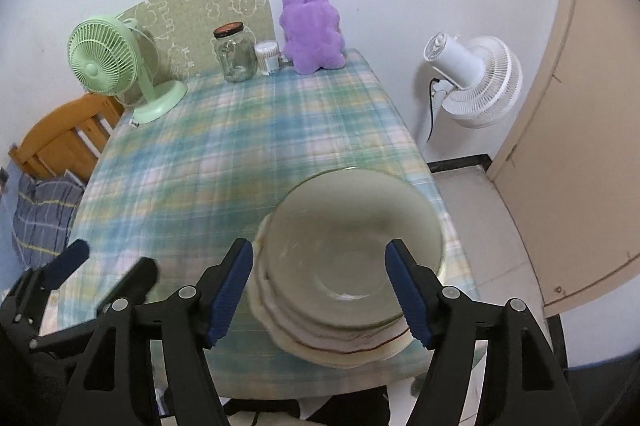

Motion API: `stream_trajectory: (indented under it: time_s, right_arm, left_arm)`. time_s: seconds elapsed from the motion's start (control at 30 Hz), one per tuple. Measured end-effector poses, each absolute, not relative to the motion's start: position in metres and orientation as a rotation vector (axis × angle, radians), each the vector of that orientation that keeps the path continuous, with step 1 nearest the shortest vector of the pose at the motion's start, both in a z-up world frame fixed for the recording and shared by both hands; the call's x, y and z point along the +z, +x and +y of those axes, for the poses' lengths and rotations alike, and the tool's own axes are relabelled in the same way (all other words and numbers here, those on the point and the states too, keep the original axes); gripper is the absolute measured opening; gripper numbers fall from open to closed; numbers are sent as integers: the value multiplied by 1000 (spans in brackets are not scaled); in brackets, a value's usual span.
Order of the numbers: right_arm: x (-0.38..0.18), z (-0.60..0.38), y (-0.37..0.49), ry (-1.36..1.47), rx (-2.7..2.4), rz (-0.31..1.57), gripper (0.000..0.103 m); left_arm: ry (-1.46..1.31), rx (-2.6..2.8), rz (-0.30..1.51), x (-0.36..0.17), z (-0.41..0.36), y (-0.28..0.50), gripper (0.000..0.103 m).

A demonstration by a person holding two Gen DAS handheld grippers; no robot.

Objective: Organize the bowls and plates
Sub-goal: 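Open both grippers and pull them back from the bowls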

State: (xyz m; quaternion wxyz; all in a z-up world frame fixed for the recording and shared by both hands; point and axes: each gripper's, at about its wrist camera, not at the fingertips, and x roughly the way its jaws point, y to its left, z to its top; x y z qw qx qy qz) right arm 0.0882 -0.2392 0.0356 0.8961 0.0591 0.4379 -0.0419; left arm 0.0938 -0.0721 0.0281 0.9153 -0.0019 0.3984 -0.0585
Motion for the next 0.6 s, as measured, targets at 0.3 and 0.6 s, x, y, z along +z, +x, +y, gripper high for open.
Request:
stream_trajectory:
  time_s: [0.3,0.6]
  right_arm:
    - [28,-178,62,113,-76,778,80]
    - [1,-143,34,71,-22,683,81]
  left_arm:
    - [14,-61,739,17,-15,66,98]
    - [-22,29,674,-5,14,26,100]
